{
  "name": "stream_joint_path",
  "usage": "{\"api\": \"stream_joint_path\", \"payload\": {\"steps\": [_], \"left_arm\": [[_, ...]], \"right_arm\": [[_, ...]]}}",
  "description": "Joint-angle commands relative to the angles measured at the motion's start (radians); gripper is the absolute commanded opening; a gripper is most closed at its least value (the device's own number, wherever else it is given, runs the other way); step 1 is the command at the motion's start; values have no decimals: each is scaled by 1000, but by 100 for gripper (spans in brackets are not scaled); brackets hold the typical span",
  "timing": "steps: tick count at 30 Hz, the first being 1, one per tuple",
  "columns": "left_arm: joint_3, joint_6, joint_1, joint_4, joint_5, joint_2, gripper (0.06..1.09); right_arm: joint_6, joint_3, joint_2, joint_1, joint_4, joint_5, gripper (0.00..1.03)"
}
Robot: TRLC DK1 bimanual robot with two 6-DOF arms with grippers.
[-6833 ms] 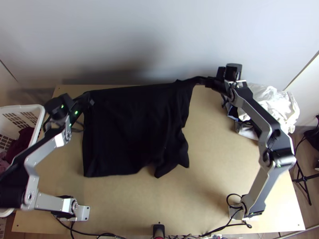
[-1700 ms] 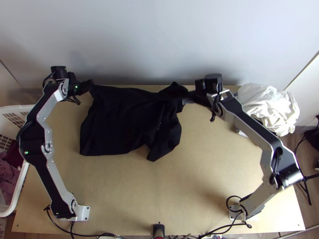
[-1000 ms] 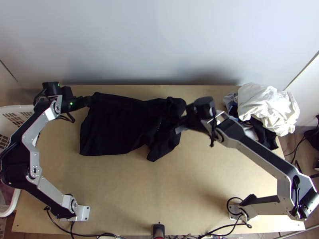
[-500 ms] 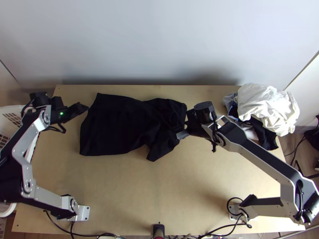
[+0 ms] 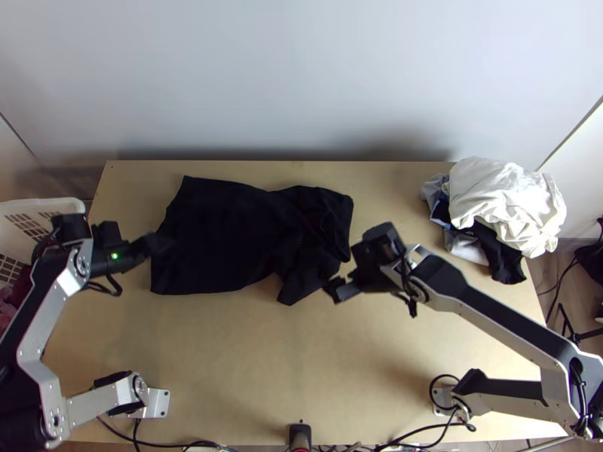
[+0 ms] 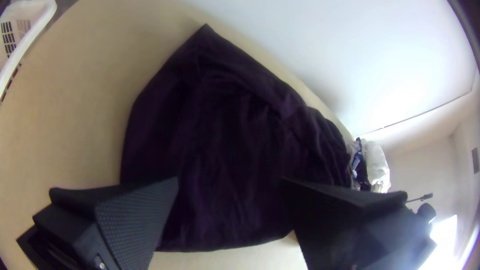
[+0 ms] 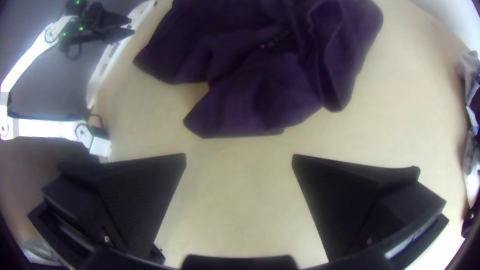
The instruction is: Fold the t-shirt
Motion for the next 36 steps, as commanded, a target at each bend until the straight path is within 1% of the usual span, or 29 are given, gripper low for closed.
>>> {"api": "stream_joint_path", "payload": {"steps": [1, 3, 10, 14, 17, 21, 26, 30, 36], "left_arm": [[-109, 27, 2, -51, -4, -109, 103], [-120, 36, 13, -50, -18, -109, 103], [-146, 53, 56, -39, -46, -132, 103], [-152, 53, 66, -25, -56, -153, 103], [-162, 55, 77, -7, -56, -163, 103], [-173, 71, 82, -5, -70, -166, 103], [-176, 65, 80, 36, -95, -158, 103], [-173, 59, 83, 46, -95, -153, 103], [-179, 50, 88, 47, -95, -147, 103]], "right_arm": [[25, -37, 32, 110, -11, -57, 98], [38, -22, 65, 139, 4, -57, 98], [38, 91, 211, 229, 15, -56, 98], [38, 177, 292, 235, 23, -54, 98], [38, 200, 320, 234, 34, -43, 98], [36, 194, 332, 234, 44, -5, 98], [36, 205, 344, 226, 54, 62, 98], [36, 239, 389, 195, 72, 112, 98], [21, 298, 444, 195, 55, 182, 98]]}}
